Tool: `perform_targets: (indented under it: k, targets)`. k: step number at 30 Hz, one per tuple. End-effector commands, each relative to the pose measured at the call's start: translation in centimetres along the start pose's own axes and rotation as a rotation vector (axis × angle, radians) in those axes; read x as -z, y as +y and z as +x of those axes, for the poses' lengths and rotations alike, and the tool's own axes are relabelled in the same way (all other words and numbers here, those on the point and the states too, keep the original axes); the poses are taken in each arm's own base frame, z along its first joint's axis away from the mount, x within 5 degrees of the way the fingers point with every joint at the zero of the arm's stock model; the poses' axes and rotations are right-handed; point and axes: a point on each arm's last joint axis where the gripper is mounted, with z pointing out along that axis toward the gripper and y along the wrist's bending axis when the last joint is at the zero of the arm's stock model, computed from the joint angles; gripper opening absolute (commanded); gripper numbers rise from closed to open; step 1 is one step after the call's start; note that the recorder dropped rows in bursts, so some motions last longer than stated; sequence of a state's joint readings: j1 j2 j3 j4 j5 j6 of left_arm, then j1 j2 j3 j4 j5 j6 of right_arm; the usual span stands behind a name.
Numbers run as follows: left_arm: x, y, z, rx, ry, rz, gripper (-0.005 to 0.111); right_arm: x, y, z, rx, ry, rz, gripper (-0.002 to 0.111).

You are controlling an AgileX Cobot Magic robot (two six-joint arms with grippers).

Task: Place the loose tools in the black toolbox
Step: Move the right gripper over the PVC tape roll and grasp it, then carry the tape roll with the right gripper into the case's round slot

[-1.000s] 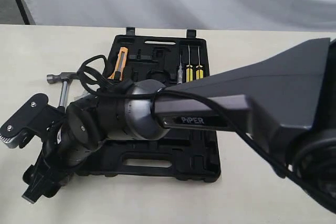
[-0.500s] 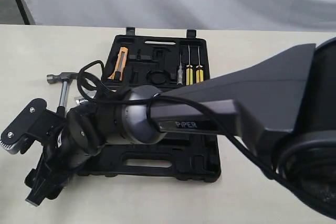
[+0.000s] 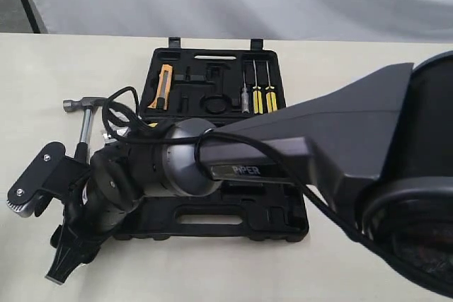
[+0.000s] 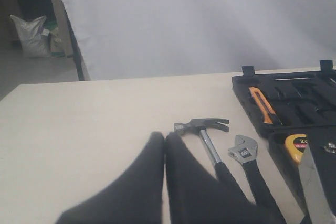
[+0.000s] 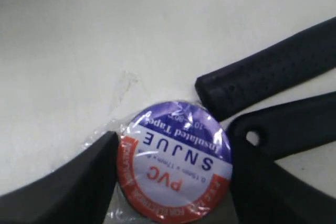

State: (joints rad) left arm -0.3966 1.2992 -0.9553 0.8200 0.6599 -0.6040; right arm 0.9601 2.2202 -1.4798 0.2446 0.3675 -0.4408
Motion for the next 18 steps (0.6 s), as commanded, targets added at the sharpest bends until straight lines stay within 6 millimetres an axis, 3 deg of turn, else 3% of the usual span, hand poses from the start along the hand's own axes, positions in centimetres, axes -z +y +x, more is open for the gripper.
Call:
perform_targets:
  k: [1, 3, 8, 11, 13, 18]
  targets:
    - [0.1, 0.0, 0.2, 0.022, -0.007, 0.014, 0.001, -0.3, 0.0, 0.5, -0.008, 0.03, -0.01, 0.009]
    - [0.1, 0.0, 0.2, 0.022, -0.007, 0.014, 0.001, 0.2, 0.1, 0.1, -0.037, 0.013, -0.017, 0.0]
    - [0.1, 0.0, 0.2, 0.022, -0.007, 0.014, 0.001, 4.3, -0.1, -2.4, -0.099, -0.102, -0.021, 0.0]
    - [0.1, 0.0, 0.2, 0.022, -0.007, 0.014, 0.001, 6.9, -1.6, -3.2, -0.133, -0.148, 0.003, 0.0]
    - [0.1, 0.0, 0.2, 0.022, -0.007, 0.014, 0.001, 9.2, -4.4, -3.2, -0.218, -0.188, 0.045, 0.0]
    - [0.1, 0.0, 0.2, 0.022, -0.007, 0.014, 0.001, 11.0, -11.2, -1.0, -0.355, -0.208, 0.152, 0.0]
